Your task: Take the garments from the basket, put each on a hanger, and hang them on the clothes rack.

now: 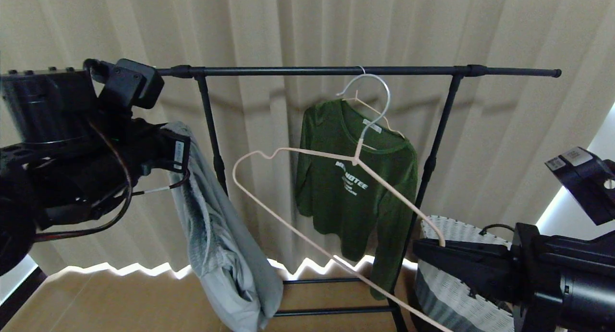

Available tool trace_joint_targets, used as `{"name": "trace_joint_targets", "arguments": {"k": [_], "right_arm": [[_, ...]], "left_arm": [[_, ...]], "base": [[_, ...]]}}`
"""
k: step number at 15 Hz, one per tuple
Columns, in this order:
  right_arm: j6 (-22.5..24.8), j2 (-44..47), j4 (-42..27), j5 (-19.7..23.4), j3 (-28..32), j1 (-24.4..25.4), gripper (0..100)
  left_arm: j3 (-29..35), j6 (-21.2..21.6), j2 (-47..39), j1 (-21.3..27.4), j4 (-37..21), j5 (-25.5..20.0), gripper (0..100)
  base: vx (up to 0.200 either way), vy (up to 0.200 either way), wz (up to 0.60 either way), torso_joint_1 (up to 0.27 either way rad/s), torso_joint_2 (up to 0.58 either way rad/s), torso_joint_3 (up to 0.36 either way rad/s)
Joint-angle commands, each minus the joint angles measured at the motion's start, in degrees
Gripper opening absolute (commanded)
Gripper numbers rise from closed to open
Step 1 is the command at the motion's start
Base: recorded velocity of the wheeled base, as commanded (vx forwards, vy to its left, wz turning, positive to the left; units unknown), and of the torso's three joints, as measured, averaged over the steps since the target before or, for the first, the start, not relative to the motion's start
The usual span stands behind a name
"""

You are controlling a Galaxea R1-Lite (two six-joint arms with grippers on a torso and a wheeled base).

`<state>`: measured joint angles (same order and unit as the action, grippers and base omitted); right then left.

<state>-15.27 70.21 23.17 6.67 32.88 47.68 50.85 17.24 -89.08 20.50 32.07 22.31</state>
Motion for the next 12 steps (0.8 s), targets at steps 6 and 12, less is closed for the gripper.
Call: {"name": "trace_joint_targets", "arguments": {"k": [6,12], "right_arm": [[0.25,10.04,9.26,-0.16,1.22,3.65,0],[0.33,17.25,14.79,-1.48,2.89,3.39,0]], "left_arm": [[5.67,-1.15,-7.69,0.15,0.27,3.09,0],[5.58,-0.89,-7.6,-0.11,0.01,4.41,0]], "base": [[0.0,0.0,0.0,0.0,0.0,0.0],[0.0,0.0,0.0,0.0,0.0,0.0]]}}
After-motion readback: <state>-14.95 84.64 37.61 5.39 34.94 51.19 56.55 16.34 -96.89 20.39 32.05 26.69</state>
